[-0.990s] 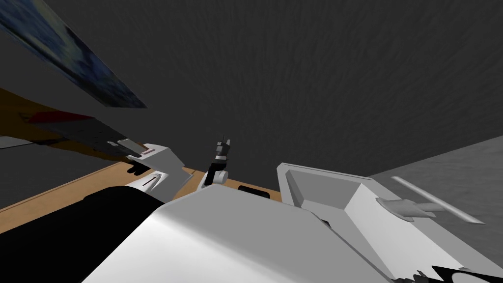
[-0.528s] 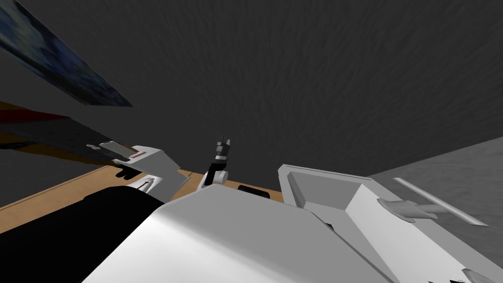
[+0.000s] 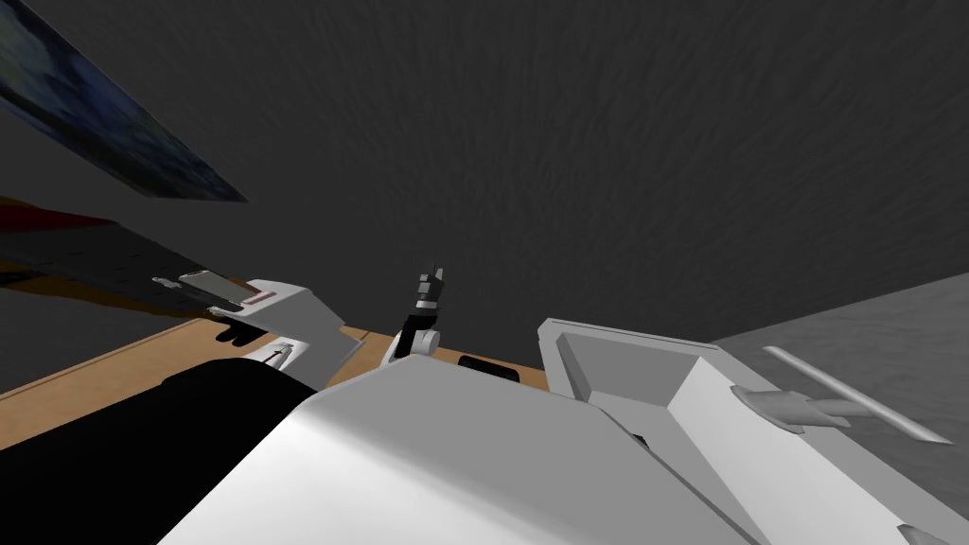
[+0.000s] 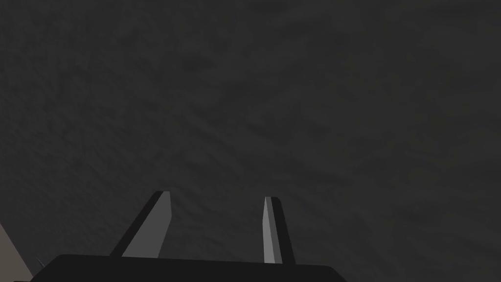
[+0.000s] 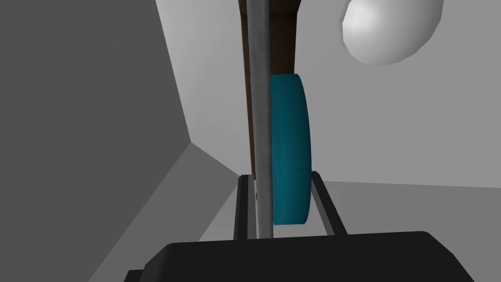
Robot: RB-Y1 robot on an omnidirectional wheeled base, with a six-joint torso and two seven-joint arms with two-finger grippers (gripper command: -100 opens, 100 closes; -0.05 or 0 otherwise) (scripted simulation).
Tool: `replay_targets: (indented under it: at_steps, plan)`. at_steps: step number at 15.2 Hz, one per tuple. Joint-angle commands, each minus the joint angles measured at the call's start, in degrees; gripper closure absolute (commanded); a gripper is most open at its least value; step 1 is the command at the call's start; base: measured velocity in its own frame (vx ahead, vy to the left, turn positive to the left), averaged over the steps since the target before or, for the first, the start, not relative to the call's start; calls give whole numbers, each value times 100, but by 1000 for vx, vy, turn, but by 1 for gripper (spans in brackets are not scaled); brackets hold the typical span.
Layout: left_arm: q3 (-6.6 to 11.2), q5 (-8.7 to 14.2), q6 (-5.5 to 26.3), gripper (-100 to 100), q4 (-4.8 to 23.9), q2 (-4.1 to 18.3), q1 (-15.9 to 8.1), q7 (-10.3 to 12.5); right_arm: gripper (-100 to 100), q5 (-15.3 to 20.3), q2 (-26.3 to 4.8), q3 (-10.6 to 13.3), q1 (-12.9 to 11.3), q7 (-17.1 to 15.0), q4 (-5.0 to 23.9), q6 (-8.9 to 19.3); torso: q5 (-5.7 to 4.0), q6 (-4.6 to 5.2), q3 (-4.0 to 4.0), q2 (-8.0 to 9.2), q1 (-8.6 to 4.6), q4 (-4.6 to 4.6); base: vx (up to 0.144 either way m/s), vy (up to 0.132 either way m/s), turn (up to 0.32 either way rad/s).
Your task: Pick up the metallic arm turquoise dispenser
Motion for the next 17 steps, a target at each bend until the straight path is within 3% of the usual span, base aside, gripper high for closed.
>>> replay_targets:
  at_steps: [1,2,3,4,15,17]
  plan:
    - [0,0,0,0,0,0,0,0,100,0,0,0,0,0,0,0,0,0,0,0,0,0,0,0,0]
    - [0,0,0,0,0,0,0,0,100,1,0,-1,0,-1,0,0,-2,0,0,0,-6,0,0,0,0]
    - [0,0,0,0,0,0,0,0,100,-41,-33,36,26,-237,-107,48,-3,0,0,0,-9,0,-14,-14,51]
    - [0,0,0,0,0,0,0,0,100,-41,-33,36,26,-237,-107,48,-2,-3,1,2,-15,1,-23,-30,84]
    - [0,0,0,0,0,1,-1,0,100,-270,-204,282,106,-1429,-909,333,4,-6,3,7,-26,1,-45,-32,76]
    - [0,0,0,0,0,1,-1,0,100,-265,-202,260,96,-1350,-849,319,5,-9,2,5,-29,0,-32,-23,54]
